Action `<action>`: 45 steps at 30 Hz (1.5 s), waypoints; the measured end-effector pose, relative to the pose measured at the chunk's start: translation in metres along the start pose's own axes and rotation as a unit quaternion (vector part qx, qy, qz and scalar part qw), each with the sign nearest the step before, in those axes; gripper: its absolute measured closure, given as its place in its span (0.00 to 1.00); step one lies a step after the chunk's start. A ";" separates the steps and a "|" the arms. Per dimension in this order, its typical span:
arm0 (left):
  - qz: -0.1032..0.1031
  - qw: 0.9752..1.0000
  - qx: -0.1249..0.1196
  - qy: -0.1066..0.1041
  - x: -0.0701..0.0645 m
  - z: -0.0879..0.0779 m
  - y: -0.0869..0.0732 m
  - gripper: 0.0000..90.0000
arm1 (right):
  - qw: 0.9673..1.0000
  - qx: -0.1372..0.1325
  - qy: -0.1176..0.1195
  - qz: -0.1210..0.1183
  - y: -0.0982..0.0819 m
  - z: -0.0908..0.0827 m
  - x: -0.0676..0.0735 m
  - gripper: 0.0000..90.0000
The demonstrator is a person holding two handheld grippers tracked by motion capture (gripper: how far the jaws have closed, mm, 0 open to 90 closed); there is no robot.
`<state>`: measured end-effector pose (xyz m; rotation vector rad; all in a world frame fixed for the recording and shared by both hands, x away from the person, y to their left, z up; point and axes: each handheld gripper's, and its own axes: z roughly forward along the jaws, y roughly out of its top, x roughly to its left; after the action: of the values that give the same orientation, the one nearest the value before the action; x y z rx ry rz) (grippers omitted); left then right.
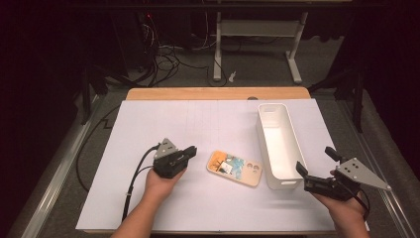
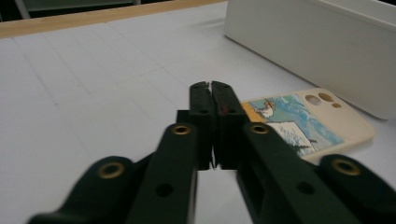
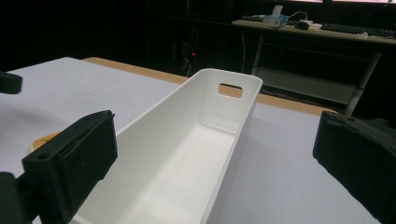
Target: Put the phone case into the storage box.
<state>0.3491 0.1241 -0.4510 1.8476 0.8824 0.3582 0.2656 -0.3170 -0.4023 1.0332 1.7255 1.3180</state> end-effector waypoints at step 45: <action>0.037 0.985 0.167 -0.016 -0.016 0.065 0.008 1.00 | 1.000 0.004 0.005 0.004 -0.002 -0.003 0.003 0.01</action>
<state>0.3802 0.0677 -0.4700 2.1943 0.8933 0.2348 0.2614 -0.3162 -0.4034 1.0403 1.7375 1.3233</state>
